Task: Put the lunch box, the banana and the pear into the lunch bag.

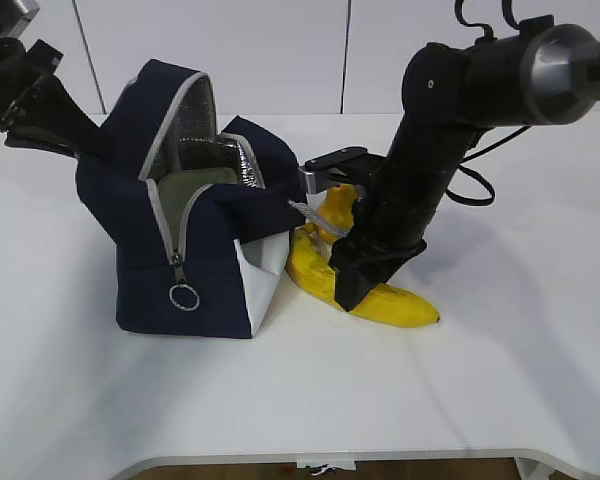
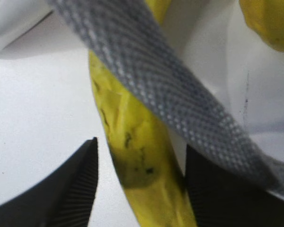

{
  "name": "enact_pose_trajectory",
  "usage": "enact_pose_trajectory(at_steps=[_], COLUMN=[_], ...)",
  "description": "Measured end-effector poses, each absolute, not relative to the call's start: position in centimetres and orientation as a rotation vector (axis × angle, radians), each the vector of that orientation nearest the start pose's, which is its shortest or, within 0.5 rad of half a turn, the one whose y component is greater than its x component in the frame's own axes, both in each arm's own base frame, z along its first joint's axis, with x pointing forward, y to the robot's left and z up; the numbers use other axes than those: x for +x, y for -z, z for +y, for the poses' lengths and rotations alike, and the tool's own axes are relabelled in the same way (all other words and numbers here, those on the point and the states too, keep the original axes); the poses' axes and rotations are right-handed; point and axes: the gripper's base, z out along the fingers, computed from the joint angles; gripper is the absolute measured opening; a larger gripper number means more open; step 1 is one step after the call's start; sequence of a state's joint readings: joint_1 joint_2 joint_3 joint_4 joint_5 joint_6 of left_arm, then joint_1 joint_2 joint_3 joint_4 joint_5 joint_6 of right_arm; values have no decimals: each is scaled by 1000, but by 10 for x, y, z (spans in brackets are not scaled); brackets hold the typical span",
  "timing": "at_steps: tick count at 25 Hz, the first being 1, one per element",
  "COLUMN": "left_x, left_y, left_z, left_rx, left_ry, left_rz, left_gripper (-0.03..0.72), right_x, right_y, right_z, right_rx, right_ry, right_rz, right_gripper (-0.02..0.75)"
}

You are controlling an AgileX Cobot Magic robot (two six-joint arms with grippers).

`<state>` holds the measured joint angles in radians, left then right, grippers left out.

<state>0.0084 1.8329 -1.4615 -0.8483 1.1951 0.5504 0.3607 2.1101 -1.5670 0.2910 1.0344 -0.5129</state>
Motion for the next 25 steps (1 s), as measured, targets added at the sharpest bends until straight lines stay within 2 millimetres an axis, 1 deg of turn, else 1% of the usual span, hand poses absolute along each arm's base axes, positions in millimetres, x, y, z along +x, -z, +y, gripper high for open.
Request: enact_pose_trajectory(at_steps=[5,6,8,13,20,25], left_x=[374,374,374,374,374,374], left_y=[-273,-273,-273,-273,-273,-273], left_z=[-60,-60,-60,-60,-60,-60], left_rx=[332,332,332,332,332,333], left_ry=[1043,1043,1043,1043,1043,1041], left_rz=[2627,2627,2627,2627,2627,2628], left_gripper=[13,13,13,13,13,13], right_x=[384,383,382,380,390,386], right_y=[-167,-167,-167,-174,-203,-225], right_z=[169,169,169,169,177,176], right_rx=[-1101,-1106,-1113,-1151,-1133,-1130], right_ry=[-386,-389,-394,-419,-485,-473], right_rz=[2838,2845,2857,2891,2822,2771], right_gripper=[303,276,253,246,246,246])
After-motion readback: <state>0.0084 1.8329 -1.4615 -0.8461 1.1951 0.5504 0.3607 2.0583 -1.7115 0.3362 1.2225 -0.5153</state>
